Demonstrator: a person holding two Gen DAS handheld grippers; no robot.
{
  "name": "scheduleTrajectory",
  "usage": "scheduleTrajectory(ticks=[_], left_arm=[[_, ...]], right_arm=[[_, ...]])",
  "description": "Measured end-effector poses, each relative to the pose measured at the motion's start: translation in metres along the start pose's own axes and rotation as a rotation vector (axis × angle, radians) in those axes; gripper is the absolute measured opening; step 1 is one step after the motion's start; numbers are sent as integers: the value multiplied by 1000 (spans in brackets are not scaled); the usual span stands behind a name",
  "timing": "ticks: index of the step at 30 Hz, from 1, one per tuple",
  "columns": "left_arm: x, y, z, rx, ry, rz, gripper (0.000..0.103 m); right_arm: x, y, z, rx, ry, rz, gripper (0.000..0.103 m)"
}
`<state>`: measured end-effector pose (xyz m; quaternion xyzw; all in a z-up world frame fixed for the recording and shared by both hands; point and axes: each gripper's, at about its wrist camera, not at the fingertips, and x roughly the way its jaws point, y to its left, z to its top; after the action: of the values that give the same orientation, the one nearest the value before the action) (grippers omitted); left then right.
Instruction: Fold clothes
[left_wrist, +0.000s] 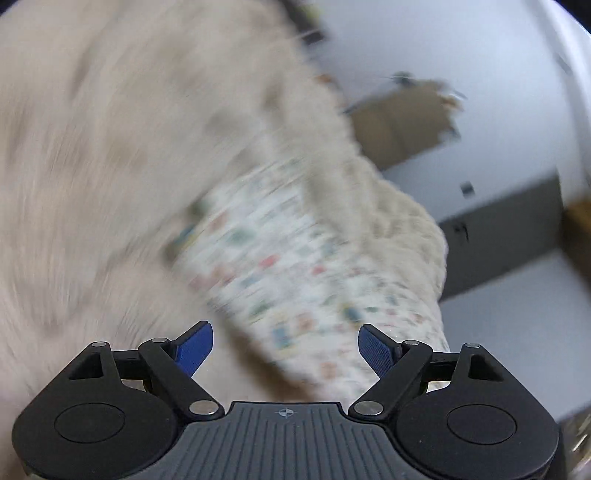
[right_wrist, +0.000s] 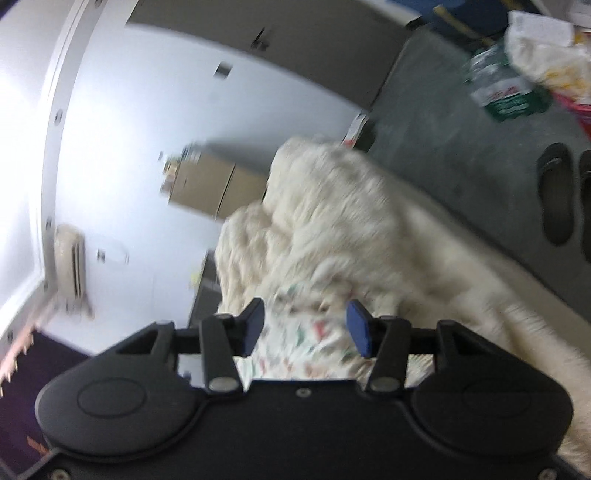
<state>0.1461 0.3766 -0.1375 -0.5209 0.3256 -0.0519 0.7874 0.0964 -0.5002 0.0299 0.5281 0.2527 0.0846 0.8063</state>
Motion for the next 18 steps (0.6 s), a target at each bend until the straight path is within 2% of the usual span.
scheduleTrajectory(ticks=[1,3,5,6,7,8,9,11,18], left_arm=[[14,17,-2,-87,9,-67,81],[29,29,-4,-174,-31,-106,74],[34,20,-2,-159,-69,2,45],[32,11,-2,-116,-75,33,39],[28,3,-3,-73,-84,46,26],[19,-11,-5,9,-104,78,17],[13,-20,-5,57,-116,109,14],[5,-35,-4,132,-143,139,1],[38,-156,50,342,-180,118,0]], right_arm=[[4,5,-3,-9,17,4,48],[11,14,-10,-28,49,11,49],[18,20,-16,-50,68,8,49],[20,23,-18,-61,74,3,49],[22,24,-20,-70,75,0,49],[24,24,-21,-80,76,-2,49],[26,24,-23,-89,77,-5,50],[34,23,-22,-99,84,-11,50],[52,25,-23,-109,112,8,50]])
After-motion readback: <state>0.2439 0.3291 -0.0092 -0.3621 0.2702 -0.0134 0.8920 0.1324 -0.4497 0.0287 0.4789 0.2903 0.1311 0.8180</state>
